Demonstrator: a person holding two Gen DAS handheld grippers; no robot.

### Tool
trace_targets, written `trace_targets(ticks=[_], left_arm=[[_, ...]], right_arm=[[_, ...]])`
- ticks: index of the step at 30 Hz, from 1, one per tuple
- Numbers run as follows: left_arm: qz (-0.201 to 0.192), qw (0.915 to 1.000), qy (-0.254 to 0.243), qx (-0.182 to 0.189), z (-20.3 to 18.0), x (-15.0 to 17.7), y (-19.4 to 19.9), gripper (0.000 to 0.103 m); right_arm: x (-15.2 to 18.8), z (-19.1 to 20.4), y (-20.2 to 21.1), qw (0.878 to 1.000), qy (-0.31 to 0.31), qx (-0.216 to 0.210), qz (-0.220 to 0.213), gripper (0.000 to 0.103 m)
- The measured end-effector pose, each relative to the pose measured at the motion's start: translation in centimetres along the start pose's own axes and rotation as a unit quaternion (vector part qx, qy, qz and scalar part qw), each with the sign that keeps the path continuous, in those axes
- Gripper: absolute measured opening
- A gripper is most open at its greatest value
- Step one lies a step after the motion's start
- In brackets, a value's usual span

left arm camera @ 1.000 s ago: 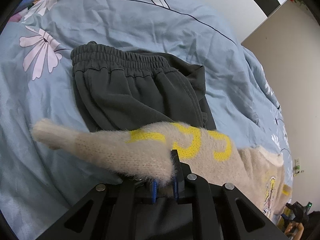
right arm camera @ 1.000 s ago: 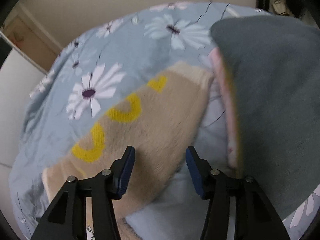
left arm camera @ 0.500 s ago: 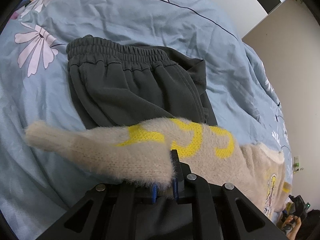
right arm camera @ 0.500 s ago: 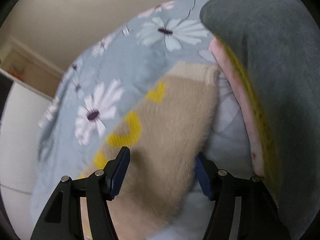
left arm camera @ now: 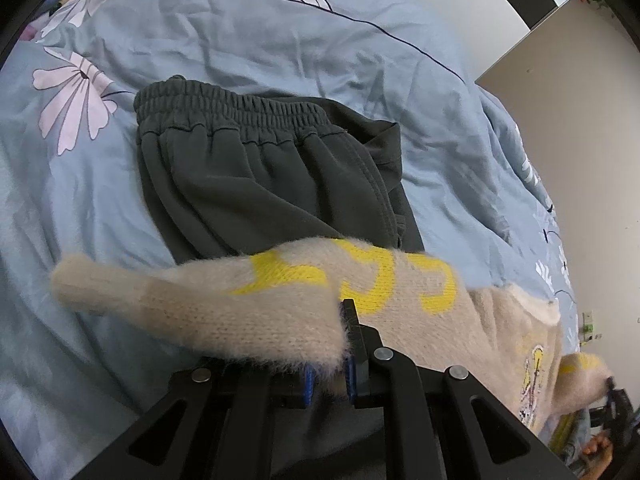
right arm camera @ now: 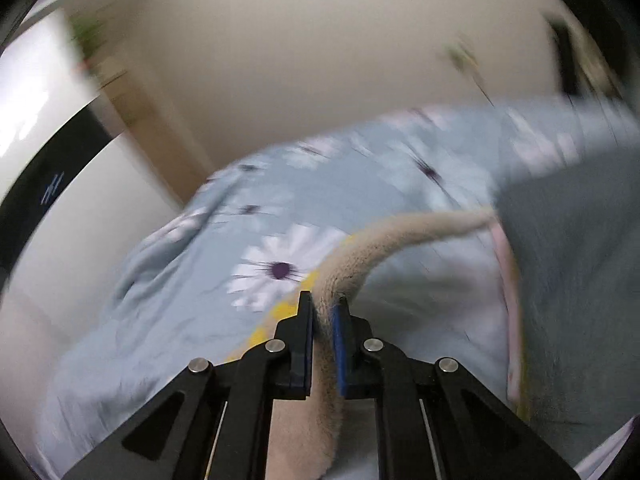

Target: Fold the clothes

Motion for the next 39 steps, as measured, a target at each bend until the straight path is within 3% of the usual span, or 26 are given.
trace_targets(ticks=[2,3,5,7,9,14,21,24,28,31,39], left_arm=[[-0.001,1.0,0.0,0.002,-0.2,0.0,0.1,0.015],[0.0,1.0,-0.001,0.002,-0.2,0.1,0.1,0.015],[0.001,1.0,-0.001,0.004,-0.3,0.1,0.2,0.015],[0.004,1.0,-0.001,0.005,-0.4,0.2,0.2,0.015],[0.004,0.9999,0.001,0.009,-0.4,0.3,0.4,0.015],[0.001,0.9998,0.001,0.018,-0.4,0.2,1.0,0.014],[-0.006,0.9997,-0.011,0.021,-0.8,-0.2,1.5,0.014],[-0.016,0.9993,-0.024,0.022,-1.6,-0.3,2.2,0.014],[-0.017,0.9991,-0.032,0.02,-2.3,0.0,2.5,0.014],[-0.014,0.9991,-0.035,0.018,-2.4,0.2,2.5,0.014],[-0.006,0.9994,-0.031,0.014,-2.0,0.4,2.0,0.014]], right_arm=[[0.3,4.4,2.2,0.994,0.105,-0.014,-0.035,0.009],[1.4,6.6,3.1,0.985,0.167,-0.016,-0.049,0.009],[4.3,11.1,4.6,0.956,0.283,-0.022,-0.069,0.009],[8.5,14.4,4.7,0.926,0.372,-0.041,-0.059,0.009],[11.5,15.9,3.9,0.908,0.414,-0.048,-0.038,0.009],[15.6,16.6,1.5,0.896,0.44,-0.053,0.016,0.009],[16.3,16.3,1.2,0.885,0.459,-0.057,0.05,0.011],[17.8,15.5,2.6,0.878,0.469,-0.068,0.067,0.023],[18.8,16.3,3.0,0.867,0.488,-0.07,0.065,0.037],[19.3,17.2,3.6,0.858,0.505,-0.072,0.051,0.054],[20.4,19.7,5.1,0.831,0.55,-0.077,0.014,0.055]])
Point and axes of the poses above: each gripper's, at about its wrist camera, not at the fingertips, and y roughly against the way its jaws point, z to its left, x to its underside, the point moved 7 cm from there along -y, roughly the way its jaws point, and after that the axes turned 5 degrees about x, right-handed, at the moved point
